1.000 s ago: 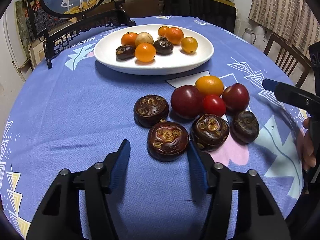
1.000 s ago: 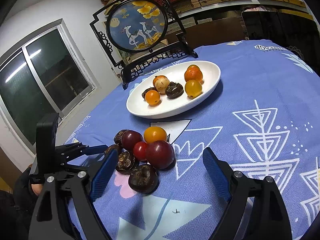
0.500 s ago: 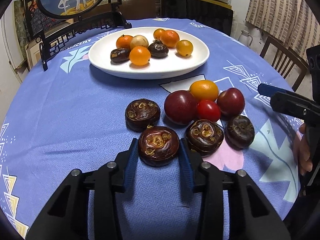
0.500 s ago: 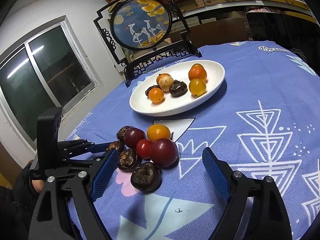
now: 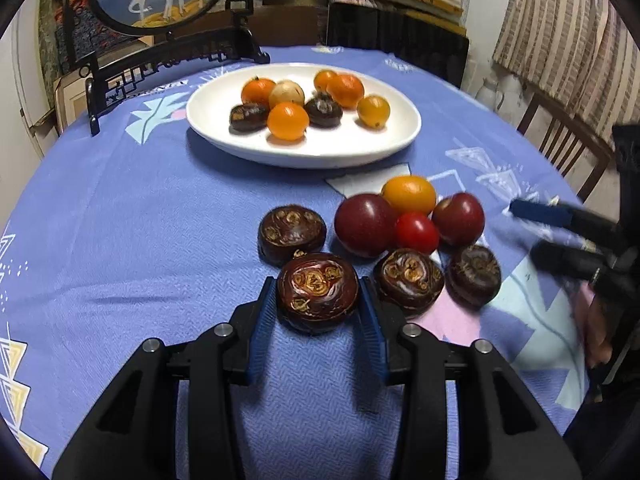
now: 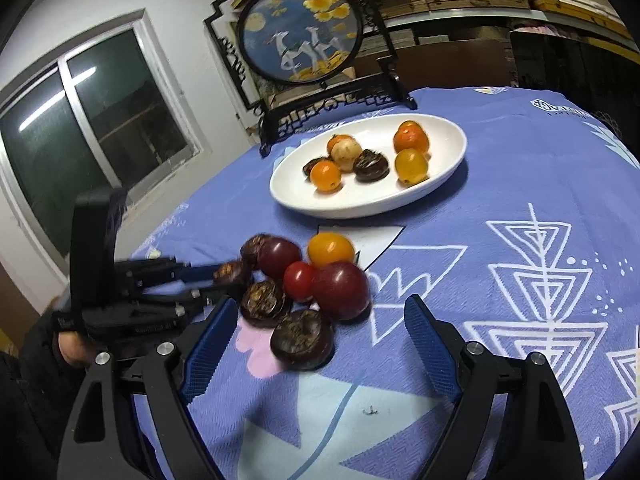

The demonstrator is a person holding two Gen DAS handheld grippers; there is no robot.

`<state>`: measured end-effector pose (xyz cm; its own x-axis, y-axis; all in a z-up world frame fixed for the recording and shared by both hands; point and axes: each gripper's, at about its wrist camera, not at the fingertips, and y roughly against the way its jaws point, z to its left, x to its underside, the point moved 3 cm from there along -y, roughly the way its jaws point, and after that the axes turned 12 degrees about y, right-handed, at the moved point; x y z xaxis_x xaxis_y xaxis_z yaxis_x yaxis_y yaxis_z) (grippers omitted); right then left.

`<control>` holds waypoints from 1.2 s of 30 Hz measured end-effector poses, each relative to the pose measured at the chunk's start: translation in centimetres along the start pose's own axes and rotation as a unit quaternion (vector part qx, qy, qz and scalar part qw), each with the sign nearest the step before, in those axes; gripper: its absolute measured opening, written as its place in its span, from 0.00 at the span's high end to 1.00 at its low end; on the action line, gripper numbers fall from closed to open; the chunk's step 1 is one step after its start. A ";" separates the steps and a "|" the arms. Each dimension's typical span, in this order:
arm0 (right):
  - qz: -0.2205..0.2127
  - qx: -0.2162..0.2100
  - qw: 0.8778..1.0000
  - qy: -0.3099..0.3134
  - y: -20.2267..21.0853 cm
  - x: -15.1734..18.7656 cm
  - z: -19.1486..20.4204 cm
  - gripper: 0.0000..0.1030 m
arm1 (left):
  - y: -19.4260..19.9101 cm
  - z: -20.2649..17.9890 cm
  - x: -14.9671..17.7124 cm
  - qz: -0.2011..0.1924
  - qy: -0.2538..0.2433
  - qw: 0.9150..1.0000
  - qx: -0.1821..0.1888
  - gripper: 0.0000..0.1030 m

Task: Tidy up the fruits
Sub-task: 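Grasp a dark brown fruit with the left tool while the right tool grasps another, then carry both dark brown fruits onto the plate and open both tools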

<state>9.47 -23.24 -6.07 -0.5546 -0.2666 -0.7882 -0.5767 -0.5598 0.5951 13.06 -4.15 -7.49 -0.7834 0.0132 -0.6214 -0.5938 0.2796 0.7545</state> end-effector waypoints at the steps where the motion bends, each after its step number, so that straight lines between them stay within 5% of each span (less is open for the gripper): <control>1: 0.006 -0.002 1.000 0.007 -0.1 0.1 0.3 0.17 | 0.3 0.1 0.0 -0.008 0.006 1.000 0.005 0.61; 5: 0.039 0.003 0.998 0.042 -1.0 0.3 1.6 0.18 | 1.3 0.9 -0.4 -0.033 0.031 0.999 0.024 0.61; 12: 0.079 0.001 0.995 0.063 -2.8 0.6 2.9 0.44 | 1.8 1.0 -0.4 -0.045 0.036 0.998 0.036 0.61; 17: 0.088 0.013 0.994 0.056 -3.5 0.3 2.8 0.48 | 1.9 0.9 -0.3 -0.045 0.034 0.998 0.040 0.61; 20: 0.091 0.012 0.995 0.045 -3.6 0.4 2.4 0.61 | 1.8 1.0 -0.3 -0.045 0.036 0.997 0.041 0.61; 36: 0.075 -0.010 0.997 0.029 -3.2 0.6 2.1 0.61 | 1.7 1.0 -0.2 -0.042 0.031 0.998 0.040 0.61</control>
<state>9.72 -19.96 -8.07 -0.5986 -0.3926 -0.6982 -0.4768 -0.5258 0.7044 12.38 -2.71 -6.33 -0.7422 -0.0720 -0.6663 -0.6436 0.3537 0.6788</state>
